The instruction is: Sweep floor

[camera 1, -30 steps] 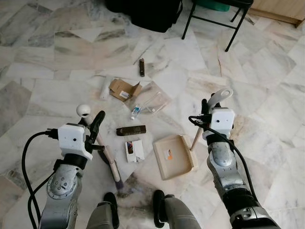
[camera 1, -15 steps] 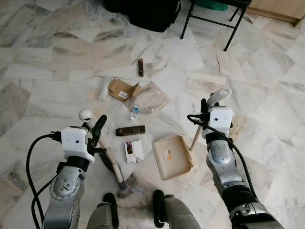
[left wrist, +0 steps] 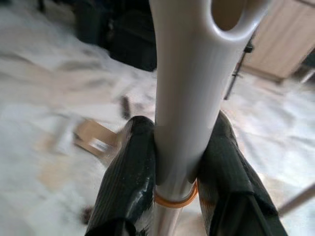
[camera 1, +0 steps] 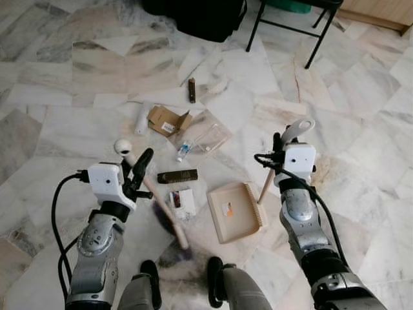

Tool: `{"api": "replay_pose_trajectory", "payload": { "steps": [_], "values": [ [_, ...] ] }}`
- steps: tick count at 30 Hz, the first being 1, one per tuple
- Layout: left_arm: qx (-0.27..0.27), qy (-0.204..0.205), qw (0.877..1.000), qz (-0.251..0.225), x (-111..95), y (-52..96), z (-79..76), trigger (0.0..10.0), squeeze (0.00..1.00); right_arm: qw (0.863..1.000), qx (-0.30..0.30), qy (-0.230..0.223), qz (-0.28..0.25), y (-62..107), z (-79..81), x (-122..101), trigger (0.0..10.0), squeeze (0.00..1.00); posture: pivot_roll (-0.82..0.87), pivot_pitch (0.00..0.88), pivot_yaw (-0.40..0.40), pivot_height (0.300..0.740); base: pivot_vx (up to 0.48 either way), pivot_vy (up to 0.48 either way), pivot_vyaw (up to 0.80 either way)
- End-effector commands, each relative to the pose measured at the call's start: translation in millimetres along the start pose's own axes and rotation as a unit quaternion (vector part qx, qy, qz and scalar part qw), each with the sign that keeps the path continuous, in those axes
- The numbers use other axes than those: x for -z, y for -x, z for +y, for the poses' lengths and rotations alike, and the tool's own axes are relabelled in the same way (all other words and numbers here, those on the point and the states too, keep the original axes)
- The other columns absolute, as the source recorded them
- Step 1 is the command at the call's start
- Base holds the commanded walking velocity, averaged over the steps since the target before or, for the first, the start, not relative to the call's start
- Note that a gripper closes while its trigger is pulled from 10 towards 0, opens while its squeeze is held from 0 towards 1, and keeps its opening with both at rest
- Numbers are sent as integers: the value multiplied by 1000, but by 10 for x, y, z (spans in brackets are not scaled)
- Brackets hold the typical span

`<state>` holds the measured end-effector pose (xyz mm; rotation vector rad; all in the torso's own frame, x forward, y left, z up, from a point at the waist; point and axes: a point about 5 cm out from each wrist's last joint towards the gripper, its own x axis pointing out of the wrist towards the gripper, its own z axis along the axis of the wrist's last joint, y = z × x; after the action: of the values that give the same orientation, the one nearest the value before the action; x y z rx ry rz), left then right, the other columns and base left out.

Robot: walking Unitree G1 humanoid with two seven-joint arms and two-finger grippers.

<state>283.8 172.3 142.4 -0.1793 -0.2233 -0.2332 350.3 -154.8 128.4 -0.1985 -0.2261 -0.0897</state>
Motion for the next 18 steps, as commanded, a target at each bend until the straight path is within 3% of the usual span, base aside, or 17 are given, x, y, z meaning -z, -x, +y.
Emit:
{"api": "replay_pose_trajectory", "payload": {
  "steps": [1, 8, 9, 13, 15, 18],
  "values": [
    [18, 50, 998, 35, 131, 94, -31, 10000, 0, 998, -7, 23, 60, 145, -43, 269, 10000, 0, -66, 410, -142, 740, 0, 0, 0],
    [59, 44, 996, 42, 8, 196, 24, 10000, 0, 998, -12, 22, 62, 129, -15, 268, 10000, 0, -51, 397, -143, 740, 0, 0, 0],
    [50, 17, 998, 34, -73, 186, 85, 10000, 0, 998, -12, 21, 61, 124, -9, 262, 10000, 0, -52, 392, -143, 740, 0, 0, 0],
    [32, -5, 999, 21, -155, 160, 154, 10000, 0, 998, -13, 21, 61, 118, -7, 259, 10000, 0, -51, 391, -142, 740, 0, 0, 0],
    [8, -80, 997, -8, -365, 83, 250, 10000, 0, 998, -12, 22, 61, 110, -13, 258, 10000, 0, -49, 384, -141, 740, 0, 0, 0],
    [21, -98, 995, -10, -409, 52, 209, 10000, 0, 998, -12, 22, 60, 106, -14, 257, 10000, 0, -48, 383, -141, 740, 0, 0, 0]
  ]
}}
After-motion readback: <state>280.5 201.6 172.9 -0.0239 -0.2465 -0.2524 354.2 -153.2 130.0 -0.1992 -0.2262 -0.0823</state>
